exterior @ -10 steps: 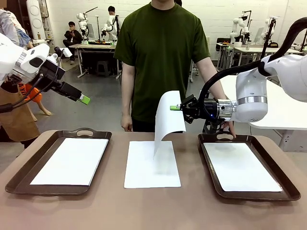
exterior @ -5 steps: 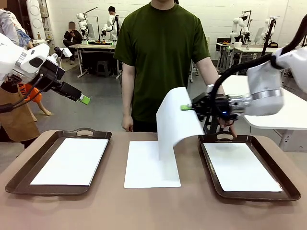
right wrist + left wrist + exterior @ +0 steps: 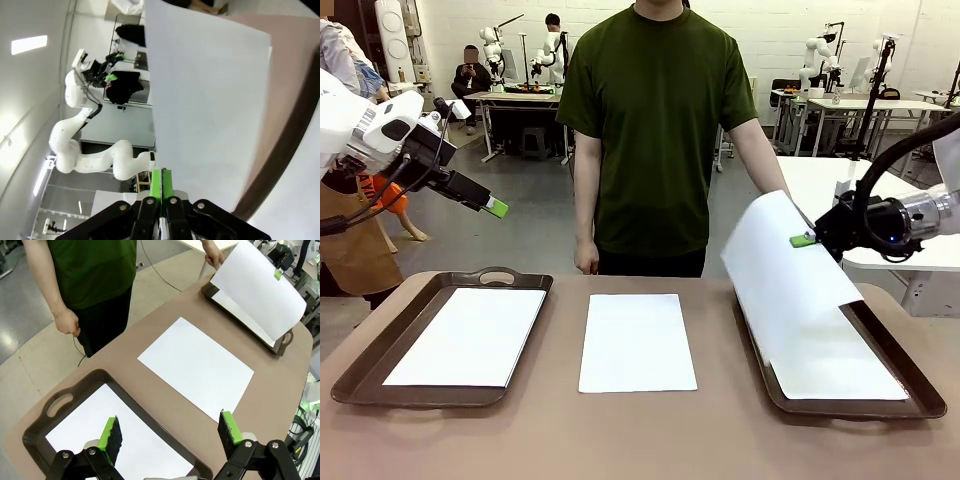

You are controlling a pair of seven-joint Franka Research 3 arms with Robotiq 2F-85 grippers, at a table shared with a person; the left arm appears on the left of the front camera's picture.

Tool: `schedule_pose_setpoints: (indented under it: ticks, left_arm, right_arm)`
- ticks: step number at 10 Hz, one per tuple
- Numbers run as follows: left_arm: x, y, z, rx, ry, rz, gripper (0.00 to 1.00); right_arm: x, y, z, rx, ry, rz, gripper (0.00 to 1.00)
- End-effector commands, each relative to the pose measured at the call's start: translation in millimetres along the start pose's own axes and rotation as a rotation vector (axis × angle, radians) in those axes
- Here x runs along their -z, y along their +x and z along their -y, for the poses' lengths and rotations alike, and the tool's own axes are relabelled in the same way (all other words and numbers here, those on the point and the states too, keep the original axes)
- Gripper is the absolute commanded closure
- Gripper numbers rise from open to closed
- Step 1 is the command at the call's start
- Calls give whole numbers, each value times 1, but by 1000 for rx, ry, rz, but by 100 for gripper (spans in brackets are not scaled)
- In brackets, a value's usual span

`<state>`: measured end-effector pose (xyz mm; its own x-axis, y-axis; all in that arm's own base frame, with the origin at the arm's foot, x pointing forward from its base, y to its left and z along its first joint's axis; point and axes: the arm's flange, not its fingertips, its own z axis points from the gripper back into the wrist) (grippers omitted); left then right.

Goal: Sort the A4 documents.
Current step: Place the A4 Paper in the designated Handle tray.

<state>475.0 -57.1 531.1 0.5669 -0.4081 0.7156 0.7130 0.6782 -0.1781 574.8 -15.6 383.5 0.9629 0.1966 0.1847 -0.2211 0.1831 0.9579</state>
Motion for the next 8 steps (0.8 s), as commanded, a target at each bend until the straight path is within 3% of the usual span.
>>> schedule_pose_setpoints:
  ticks: [1, 5, 8]
  left_arm:
    - [-1, -1, -1, 3, -4, 8, 0]
    - [-1, -1, -1, 3, -4, 8, 0]
    - [-1, -1, -1, 3, -4, 8, 0]
  right_arm:
    - [20, 6, 29, 34, 3, -11, 99]
    - [-8, 1, 65, 98, 4, 44, 99]
    - [-34, -13, 78, 123, -162, 52, 99]
